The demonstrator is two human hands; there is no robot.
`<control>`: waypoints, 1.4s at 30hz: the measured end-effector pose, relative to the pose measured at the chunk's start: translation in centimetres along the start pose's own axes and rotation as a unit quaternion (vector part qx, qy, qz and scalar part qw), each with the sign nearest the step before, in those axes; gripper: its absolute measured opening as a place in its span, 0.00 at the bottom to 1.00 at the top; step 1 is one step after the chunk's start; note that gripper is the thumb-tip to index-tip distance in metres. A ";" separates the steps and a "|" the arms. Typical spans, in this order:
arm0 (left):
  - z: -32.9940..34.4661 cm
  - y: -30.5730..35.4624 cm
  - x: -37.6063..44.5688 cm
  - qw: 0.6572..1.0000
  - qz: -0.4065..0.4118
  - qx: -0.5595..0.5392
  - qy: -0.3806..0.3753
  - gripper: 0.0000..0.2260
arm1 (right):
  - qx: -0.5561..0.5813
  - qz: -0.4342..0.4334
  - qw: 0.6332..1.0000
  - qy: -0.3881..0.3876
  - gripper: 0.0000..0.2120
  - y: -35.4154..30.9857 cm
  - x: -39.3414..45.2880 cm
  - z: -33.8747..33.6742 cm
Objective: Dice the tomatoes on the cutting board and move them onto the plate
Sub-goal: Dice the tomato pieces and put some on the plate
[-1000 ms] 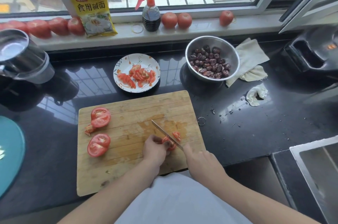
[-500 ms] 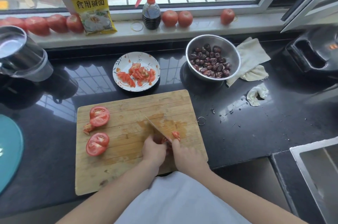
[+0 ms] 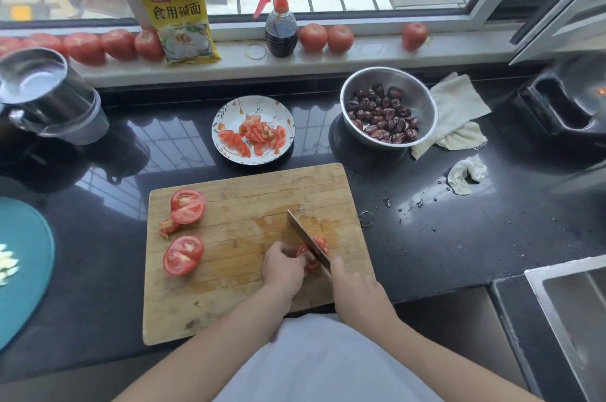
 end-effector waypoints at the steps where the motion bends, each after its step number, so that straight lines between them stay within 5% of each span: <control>1: 0.0 0.0 0.0 1.000 -0.002 0.003 -0.001 0.08 | 0.005 -0.002 1.000 -0.013 0.16 0.0 -0.4 0.0; 8: -0.2 0.0 -0.5 1.000 0.001 0.014 0.011 0.07 | 0.070 0.040 0.996 -0.024 0.12 -1.4 2.4 -1.9; 14: -0.1 -0.3 -0.4 1.000 -0.001 -0.003 0.005 0.07 | 0.066 0.039 0.996 0.044 0.07 0.7 1.3 -2.4; 18: -0.1 -0.8 0.0 1.000 -0.017 -0.004 0.002 0.10 | -0.040 -0.026 0.995 0.087 0.23 0.2 -1.1 -3.8; 23: -0.1 -1.0 0.2 1.000 -0.018 -0.017 0.005 0.10 | -0.071 -0.045 0.995 0.055 0.27 -0.6 -1.9 -3.2; 31: 0.0 -1.0 0.5 1.000 -0.012 -0.002 0.015 0.10 | -0.051 -0.065 0.996 -0.018 0.13 -0.3 -2.7 -2.9; 35: 0.0 -0.9 0.4 1.000 -0.019 0.005 0.015 0.08 | -0.034 -0.044 0.998 0.004 0.07 -0.6 -2.4 -3.1; 38: -0.1 -0.5 0.3 0.999 -0.008 0.026 0.031 0.07 | -0.034 -0.045 0.998 0.034 0.18 -1.7 -0.1 -2.2; 42: -0.3 -0.1 0.0 0.999 -0.001 0.036 0.036 0.05 | -0.017 -0.032 0.999 -0.020 0.19 -2.5 1.6 -1.5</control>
Point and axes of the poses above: each hand's wrist, its own x-axis towards the middle knuckle, its own z-axis out of the palm, y = z × x, the point moved 8 cm from there along x, towards the middle knuckle, and after that the axes turned 5 degrees about -x, right-handed, at the moved point
